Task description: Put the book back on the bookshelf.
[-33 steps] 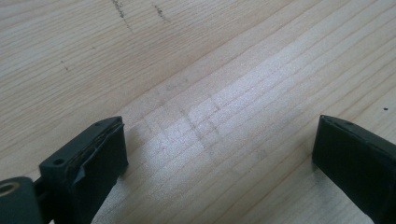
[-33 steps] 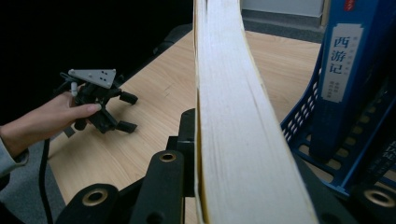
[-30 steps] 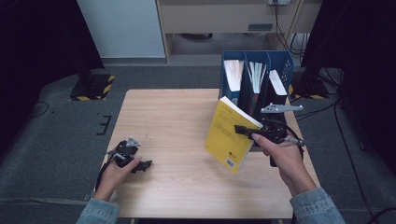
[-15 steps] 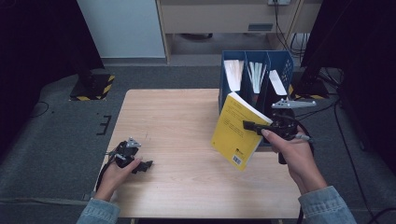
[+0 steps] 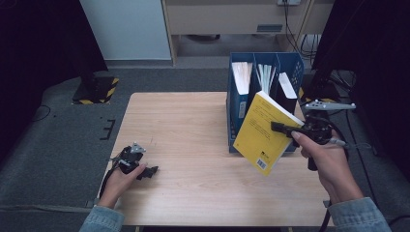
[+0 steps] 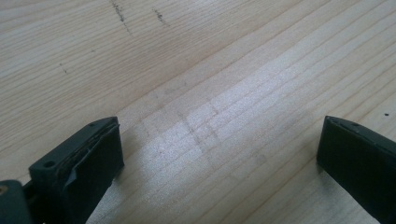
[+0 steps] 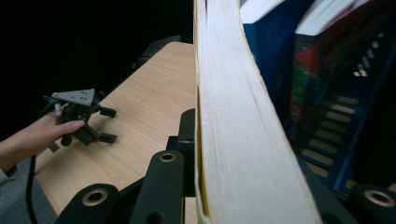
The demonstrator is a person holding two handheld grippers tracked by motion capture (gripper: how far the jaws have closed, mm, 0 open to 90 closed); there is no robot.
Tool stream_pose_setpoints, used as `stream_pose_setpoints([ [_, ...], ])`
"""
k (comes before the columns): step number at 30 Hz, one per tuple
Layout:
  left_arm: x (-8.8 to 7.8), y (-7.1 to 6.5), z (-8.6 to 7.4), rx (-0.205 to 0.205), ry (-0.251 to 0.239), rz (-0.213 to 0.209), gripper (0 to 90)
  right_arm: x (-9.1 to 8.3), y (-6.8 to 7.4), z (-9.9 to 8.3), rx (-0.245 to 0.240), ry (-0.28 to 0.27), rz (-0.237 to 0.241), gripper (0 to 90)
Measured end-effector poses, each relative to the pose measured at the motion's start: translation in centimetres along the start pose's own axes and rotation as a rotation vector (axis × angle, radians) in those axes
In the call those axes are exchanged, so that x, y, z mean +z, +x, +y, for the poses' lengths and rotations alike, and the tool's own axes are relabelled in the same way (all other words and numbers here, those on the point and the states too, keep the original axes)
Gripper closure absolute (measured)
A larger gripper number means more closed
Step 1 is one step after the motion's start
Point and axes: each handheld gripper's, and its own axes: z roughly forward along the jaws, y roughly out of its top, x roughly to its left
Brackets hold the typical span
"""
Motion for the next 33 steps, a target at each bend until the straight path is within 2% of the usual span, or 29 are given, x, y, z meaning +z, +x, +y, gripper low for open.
stream_pose_setpoints([
  [9,0.0,0.0,0.0,-0.004,-0.005,0.004,0.0,-2.3,-2.3,0.1,0.035,-0.001,-0.082,75.1],
  [18,0.0,0.0,-0.1,-0.005,-0.009,0.007,0.0,-3.8,-3.6,1.3,0.042,-0.012,-0.148,75.1],
  [23,0.1,-0.1,-0.1,-0.009,-0.015,0.009,0.0,-3.4,-4.9,1.9,0.062,-0.011,-0.196,75.1],
  [33,0.1,-0.1,-0.1,-0.007,-0.018,0.01,0.0,-2.1,-5.9,3.4,0.067,-0.021,-0.28,75.1],
])
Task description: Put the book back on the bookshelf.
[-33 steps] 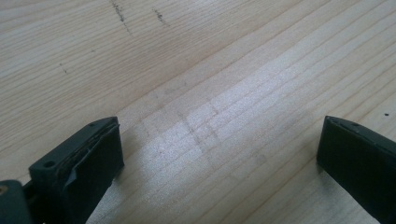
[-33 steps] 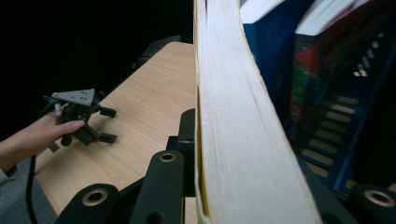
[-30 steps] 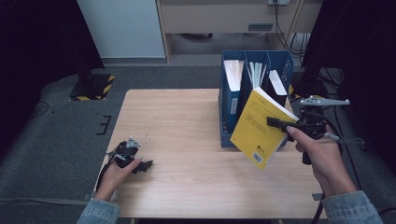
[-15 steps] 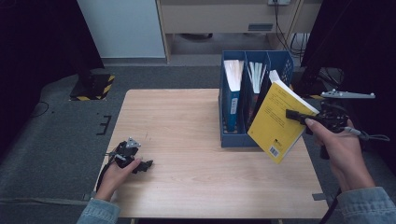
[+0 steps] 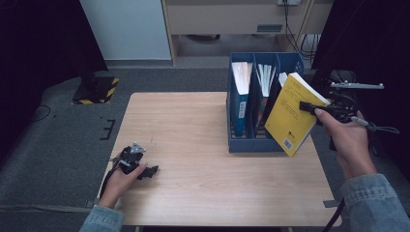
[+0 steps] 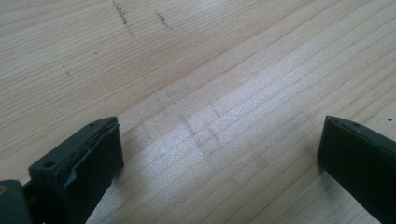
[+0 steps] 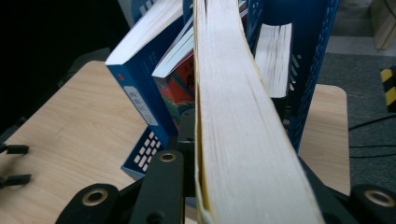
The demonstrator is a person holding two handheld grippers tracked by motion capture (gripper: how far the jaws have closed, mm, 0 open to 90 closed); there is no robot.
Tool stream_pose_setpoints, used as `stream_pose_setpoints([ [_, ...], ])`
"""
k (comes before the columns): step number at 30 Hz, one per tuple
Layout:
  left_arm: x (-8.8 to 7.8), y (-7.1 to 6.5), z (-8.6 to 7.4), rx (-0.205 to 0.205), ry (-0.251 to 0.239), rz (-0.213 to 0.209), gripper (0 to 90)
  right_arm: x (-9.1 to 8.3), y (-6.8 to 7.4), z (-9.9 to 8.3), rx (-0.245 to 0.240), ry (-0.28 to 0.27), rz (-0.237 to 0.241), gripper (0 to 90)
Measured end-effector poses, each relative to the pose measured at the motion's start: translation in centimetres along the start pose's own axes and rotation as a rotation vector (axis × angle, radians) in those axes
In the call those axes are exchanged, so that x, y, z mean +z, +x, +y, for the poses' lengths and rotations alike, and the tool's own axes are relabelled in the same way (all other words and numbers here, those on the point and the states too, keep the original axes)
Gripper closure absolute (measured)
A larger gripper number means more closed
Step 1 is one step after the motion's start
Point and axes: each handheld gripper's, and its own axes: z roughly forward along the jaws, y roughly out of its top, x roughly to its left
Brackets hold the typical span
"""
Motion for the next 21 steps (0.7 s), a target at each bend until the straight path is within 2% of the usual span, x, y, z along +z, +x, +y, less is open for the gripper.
stream_pose_setpoints([
  [6,0.0,0.0,0.0,0.001,0.0,0.0,0.0,1.6,0.3,0.9,0.008,0.011,-0.034,75.1],
  [12,0.0,0.0,0.0,-0.001,-0.005,-0.002,0.0,3.9,1.4,2.0,-0.005,0.017,-0.044,75.1],
  [16,0.0,0.0,0.0,0.0,-0.006,0.001,0.0,5.9,2.3,2.5,-0.02,0.033,-0.08,75.0],
  [21,0.0,0.0,0.0,0.0,-0.005,0.0,0.0,7.8,2.9,3.0,-0.03,0.035,-0.09,75.0],
])
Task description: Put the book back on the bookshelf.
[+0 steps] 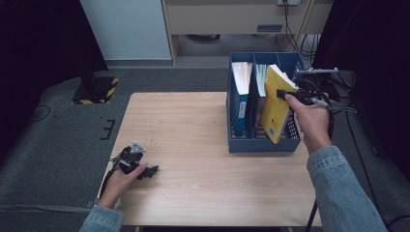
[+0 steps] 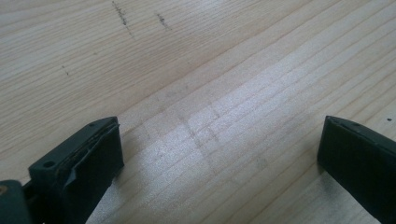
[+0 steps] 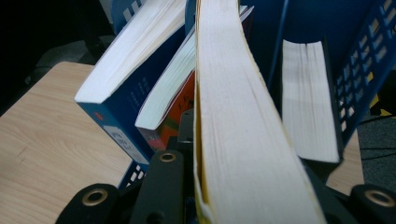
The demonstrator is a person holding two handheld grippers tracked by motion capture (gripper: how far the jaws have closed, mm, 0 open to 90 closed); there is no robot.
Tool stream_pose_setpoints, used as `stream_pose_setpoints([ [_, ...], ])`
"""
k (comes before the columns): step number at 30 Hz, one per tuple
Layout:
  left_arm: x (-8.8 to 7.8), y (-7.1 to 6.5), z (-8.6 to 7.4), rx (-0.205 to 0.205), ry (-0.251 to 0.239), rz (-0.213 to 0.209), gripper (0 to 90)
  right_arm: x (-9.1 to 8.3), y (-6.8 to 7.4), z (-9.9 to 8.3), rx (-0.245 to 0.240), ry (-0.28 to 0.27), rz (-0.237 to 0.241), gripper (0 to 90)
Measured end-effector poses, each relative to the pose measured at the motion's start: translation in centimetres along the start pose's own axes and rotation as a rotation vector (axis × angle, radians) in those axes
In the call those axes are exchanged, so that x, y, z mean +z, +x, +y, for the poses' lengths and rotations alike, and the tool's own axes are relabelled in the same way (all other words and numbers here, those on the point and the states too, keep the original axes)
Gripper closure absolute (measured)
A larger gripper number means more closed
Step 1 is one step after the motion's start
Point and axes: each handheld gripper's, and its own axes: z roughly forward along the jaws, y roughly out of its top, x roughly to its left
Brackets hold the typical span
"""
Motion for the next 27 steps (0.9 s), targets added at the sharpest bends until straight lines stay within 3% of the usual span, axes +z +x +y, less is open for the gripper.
stream_pose_setpoints([
  [17,0.1,0.0,0.1,-0.003,-0.001,0.001,0.0,3.2,0.4,1.2,0.022,0.0,-0.041,75.0],
  [27,0.1,0.0,0.1,-0.003,-0.001,0.001,0.0,4.1,0.4,1.1,0.044,-0.008,-0.033,75.0],
])
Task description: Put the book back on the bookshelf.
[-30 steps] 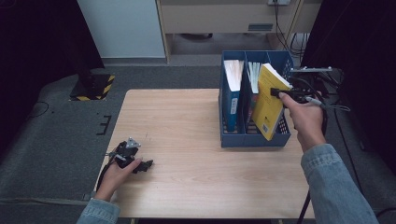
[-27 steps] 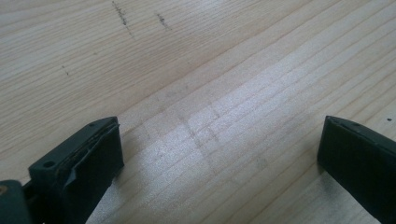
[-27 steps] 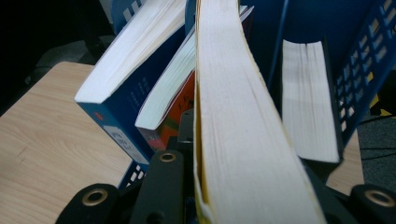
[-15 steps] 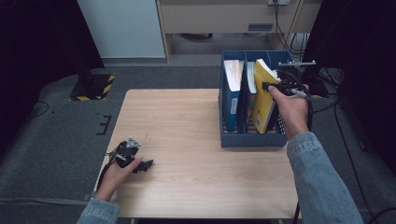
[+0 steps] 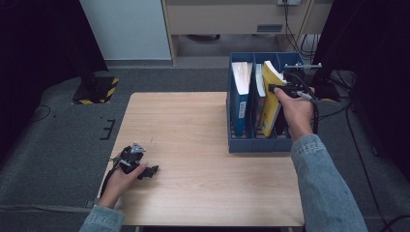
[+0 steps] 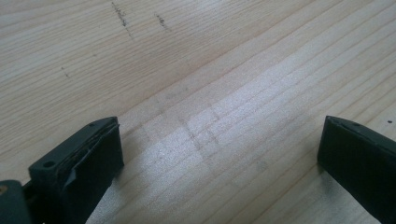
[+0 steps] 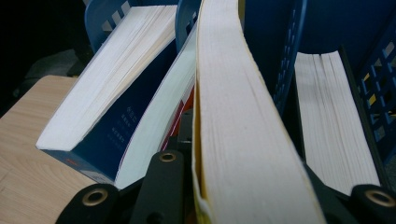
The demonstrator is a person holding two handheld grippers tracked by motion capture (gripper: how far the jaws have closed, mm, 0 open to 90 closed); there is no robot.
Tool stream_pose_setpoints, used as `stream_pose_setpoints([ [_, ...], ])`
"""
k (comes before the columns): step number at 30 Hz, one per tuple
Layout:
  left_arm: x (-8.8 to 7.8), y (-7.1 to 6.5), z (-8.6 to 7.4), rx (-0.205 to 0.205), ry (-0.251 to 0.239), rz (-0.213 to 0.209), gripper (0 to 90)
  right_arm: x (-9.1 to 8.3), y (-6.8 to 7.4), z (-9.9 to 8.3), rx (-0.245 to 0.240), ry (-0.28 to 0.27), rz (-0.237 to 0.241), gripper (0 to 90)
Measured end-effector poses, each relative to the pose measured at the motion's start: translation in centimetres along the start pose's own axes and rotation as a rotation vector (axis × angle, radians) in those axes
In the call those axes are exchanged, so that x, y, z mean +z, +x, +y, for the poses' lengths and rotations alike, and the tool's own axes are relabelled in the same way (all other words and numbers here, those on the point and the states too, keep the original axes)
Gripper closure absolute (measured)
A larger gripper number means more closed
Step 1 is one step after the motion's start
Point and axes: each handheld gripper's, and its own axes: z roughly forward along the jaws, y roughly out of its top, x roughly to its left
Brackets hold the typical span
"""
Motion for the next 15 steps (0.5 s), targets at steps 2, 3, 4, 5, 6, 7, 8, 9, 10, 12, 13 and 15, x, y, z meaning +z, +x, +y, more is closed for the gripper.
stream_pose_setpoints([
  [2,0.0,0.0,0.0,0.0,0.0,0.0,0.0,0.05,-0.04,-0.1,0.003,-0.005,0.001,74.9],
  [3,0.0,0.0,0.0,0.0,0.0,0.0,0.0,0.06,-0.09,-0.15,0.003,-0.007,0.002,74.9],
  [4,0.0,0.0,0.0,0.0,0.0,0.0,0.0,0.08,-0.13,-0.18,0.009,-0.01,0.002,74.9],
  [5,0.0,0.0,0.0,0.0,0.0,0.0,0.0,0.09,-0.18,-0.2,0.009,-0.011,0.002,74.9],
  [6,0.0,0.0,0.0,0.0,0.0,0.0,0.0,0.11,-0.2,-0.22,0.01,-0.012,0.004,75.0],
  [7,0.0,0.0,0.0,0.0,0.0,0.0,0.0,0.11,-0.2,-0.25,0.015,-0.012,0.003,74.9],
  [8,0.0,0.0,0.01,0.0,0.0,0.0,0.0,0.13,-0.22,-0.28,0.016,-0.015,0.003,74.9],
  [9,0.0,0.0,0.01,0.0,0.0,0.001,0.0,0.15,-0.25,-0.31,0.017,-0.018,0.004,74.9],
  [10,0.0,0.0,0.01,0.0,0.0,0.0,0.0,0.15,-0.27,-0.33,0.019,-0.019,0.005,74.9],
  [12,0.0,-0.01,0.01,-0.001,0.0,0.001,0.0,0.21,-0.33,-0.36,0.03,-0.023,0.012,74.9],
  [13,0.0,-0.01,0.0,0.0,0.0,0.001,0.0,0.23,-0.35,-0.4,0.037,-0.025,0.016,74.9],
  [15,0.0,-0.01,-0.01,-0.001,-0.001,0.001,0.0,0.32,-0.39,-0.5,0.044,-0.027,0.018,74.9],
])
